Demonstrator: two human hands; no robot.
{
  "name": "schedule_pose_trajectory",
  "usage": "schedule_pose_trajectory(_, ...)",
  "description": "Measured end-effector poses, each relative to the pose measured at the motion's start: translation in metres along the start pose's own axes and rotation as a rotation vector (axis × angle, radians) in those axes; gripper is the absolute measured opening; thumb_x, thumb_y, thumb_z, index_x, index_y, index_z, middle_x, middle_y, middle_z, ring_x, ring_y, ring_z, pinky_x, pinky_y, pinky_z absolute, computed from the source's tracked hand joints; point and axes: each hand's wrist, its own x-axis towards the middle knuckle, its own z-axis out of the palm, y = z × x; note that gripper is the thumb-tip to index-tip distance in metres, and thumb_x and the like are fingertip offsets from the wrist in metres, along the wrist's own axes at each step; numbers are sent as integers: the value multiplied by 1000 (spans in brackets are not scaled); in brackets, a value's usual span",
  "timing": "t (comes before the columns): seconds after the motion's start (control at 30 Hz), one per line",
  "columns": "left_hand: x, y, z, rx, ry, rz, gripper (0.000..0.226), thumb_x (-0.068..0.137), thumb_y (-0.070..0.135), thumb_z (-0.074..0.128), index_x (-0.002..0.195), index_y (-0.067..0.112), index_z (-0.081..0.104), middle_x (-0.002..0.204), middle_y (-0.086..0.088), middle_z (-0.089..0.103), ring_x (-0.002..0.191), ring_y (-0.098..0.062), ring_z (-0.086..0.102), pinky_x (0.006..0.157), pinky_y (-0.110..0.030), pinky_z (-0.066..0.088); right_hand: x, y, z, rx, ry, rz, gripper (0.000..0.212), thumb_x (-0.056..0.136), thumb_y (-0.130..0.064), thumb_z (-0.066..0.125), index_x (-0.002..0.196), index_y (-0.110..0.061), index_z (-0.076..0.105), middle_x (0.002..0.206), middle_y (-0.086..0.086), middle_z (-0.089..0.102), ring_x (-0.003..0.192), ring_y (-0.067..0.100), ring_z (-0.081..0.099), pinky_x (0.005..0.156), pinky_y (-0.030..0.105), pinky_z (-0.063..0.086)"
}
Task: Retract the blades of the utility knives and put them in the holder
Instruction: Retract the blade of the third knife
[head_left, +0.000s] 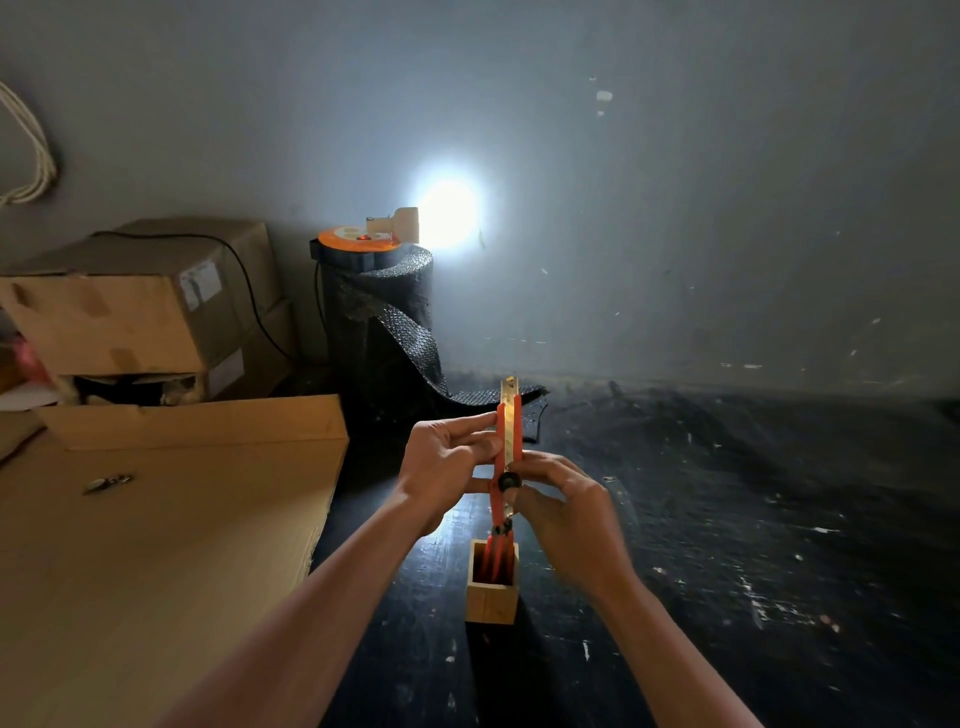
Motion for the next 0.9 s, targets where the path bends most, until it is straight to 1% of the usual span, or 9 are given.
schedule_pose_trajectory(0.2,2,7,2,-13,13,22,30,91,-7,67,116,7,76,98,-12,82,84,-27,81,65,-46,66,6,-4,-2,-40,14,-65,43,86,-18,75,97,-57,59,115,-35,54,102,-12,58,86,7,48)
schedule_pose_trajectory(0.27,2,7,3,-20,12,22,31,91,-8,67,116,7,76,99,-14,81,85,-29,80,67,-50,66,7,-3,-3,-75,6,-80,38,86,-20,74,103,-52,60,118,-31,55,105,-5,58,92,11,46)
schedule_pose_trajectory(0.37,2,7,4,-21,8,13,32,90,-10,66,116,7,76,97,-14,81,84,-29,80,65,-48,66,9,-3,-5,-94,4,-52,28,85,-25,76,101,-44,62,113,-29,56,103,0,61,90,14,49)
schedule_pose_trajectory(0.47,0,9,8,-15,0,19,33,90,-9,67,118,7,75,98,-12,82,82,-27,81,62,-42,66,9,-6,-6,-97,19,-17,30,81,-29,79,94,-45,57,105,-25,59,94,-3,63,76,8,47)
schedule_pose_trajectory(0.53,0,10,9,-18,-1,24,33,90,-9,67,117,7,75,95,-8,82,80,-25,81,59,-38,65,8,-8,-8,-61,25,-16,31,81,-29,78,101,-41,58,104,-28,58,89,-9,62,68,3,47)
schedule_pose_trajectory(0.6,2,11,8,-19,8,28,33,90,-10,68,118,6,75,93,-5,82,78,-23,81,57,-36,64,6,-9,-9,-32,9,-39,34,83,-24,77,110,-37,60,109,-27,57,90,-8,62,69,0,46)
schedule_pose_trajectory(0.7,4,11,8,13,15,50,33,90,-7,69,120,6,74,101,-10,81,82,-21,81,60,-37,65,8,-6,-9,-67,-9,-65,32,86,-16,75,112,-31,65,115,-17,61,91,-6,62,72,-2,45)
schedule_pose_trajectory(0.8,3,10,8,19,10,57,33,90,-8,69,119,7,75,99,-7,81,82,-19,81,59,-34,64,10,-6,-7,-100,1,-36,31,85,-20,76,114,-23,67,109,-17,62,84,-12,59,69,-4,43)
schedule_pose_trajectory(0.9,3,8,6,7,16,52,33,90,-9,68,118,7,75,98,-8,82,82,-22,81,61,-37,65,9,-4,-5,-113,13,-40,36,84,-25,75,119,-20,67,111,-15,64,89,-3,63,71,-4,44)
